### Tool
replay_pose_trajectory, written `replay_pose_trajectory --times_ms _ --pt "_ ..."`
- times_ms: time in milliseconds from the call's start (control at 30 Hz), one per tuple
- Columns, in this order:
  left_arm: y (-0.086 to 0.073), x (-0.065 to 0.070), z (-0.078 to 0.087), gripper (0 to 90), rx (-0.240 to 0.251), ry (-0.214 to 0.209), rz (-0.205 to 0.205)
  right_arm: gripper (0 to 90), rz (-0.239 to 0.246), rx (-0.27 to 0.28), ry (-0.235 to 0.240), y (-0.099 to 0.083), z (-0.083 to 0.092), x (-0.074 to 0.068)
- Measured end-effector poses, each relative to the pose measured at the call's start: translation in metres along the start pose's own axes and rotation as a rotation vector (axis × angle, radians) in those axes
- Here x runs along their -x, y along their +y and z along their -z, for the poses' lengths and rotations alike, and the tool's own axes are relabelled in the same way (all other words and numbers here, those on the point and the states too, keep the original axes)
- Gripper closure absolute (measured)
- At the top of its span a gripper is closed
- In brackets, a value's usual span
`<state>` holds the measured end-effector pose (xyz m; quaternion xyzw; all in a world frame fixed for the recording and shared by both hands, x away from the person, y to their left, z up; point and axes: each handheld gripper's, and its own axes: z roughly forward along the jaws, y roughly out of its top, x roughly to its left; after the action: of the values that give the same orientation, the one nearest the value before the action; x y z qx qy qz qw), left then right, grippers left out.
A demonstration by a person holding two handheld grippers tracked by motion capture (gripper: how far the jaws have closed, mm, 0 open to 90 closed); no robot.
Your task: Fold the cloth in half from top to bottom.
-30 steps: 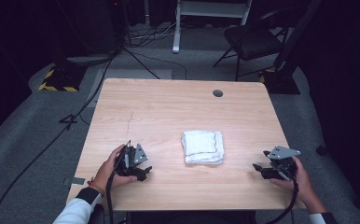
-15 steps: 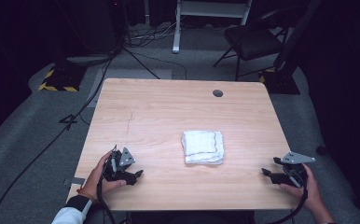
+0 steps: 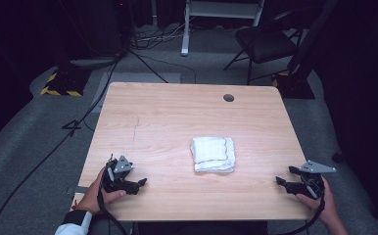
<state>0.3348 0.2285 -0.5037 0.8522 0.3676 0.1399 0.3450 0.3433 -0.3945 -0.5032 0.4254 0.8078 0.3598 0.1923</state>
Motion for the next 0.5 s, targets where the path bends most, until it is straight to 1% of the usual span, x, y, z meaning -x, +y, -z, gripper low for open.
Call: replay_pose_trajectory --times_ms 500 --pt "0.0001 0.0002 -0.0001 16.6 0.001 0.002 0.0 22.8 -0.002 -0.002 -0.005 0.0 -0.0001 0.0"
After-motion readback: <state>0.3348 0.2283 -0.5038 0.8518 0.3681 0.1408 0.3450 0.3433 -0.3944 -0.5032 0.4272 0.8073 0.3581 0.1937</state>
